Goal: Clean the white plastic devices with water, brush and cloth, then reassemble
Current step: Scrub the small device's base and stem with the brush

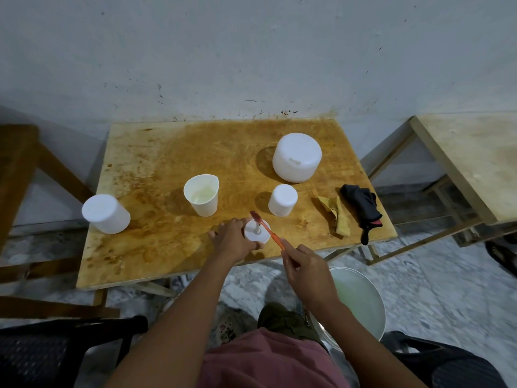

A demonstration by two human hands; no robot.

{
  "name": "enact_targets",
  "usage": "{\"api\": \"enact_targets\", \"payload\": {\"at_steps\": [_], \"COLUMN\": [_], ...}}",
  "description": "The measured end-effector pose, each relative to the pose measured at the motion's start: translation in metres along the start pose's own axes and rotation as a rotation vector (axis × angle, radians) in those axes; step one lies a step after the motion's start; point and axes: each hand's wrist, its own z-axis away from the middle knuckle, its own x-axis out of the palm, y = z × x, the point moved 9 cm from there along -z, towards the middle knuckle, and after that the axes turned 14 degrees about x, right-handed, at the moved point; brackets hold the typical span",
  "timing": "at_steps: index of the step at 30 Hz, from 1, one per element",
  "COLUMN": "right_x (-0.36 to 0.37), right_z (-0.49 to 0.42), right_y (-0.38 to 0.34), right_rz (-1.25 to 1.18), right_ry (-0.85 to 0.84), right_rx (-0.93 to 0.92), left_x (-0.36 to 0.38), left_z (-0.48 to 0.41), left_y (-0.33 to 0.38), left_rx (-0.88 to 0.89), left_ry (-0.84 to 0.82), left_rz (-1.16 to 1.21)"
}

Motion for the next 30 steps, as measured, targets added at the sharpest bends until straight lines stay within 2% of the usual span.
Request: {"api": "enact_targets", "payload": {"at_steps": [5, 12, 16, 20, 30], "right_x": [0.017, 0.023, 0.018, 0.032, 0.025], "right_z": [-0.008, 0.000, 0.010, 0.016, 0.022], "right_y": [0.017, 0.027, 0.023, 0.032, 0.024], "right_rz": [-0.341, -0.449, -0.512, -0.490, -0.503], "right_ry": [-0.215, -0.246, -0.211, -0.239, -0.193], "right_rx": [0.314, 0.440, 0.404, 0.468, 0.438], "left_x": [-0.002, -0.002, -0.002, -0.006, -0.002], "left_z": [0.002, 0.003, 0.004, 0.008, 0.011], "left_y": [0.002, 0.002, 0.002, 0.004, 0.000], "left_rx": [0.026, 0.024, 0.017, 0.006, -0.051], "left_ry": [0.027, 0.029, 0.043, 0.142, 0.275], "left_rz": [0.036, 0.041, 0.025, 0.044, 0.004]}}
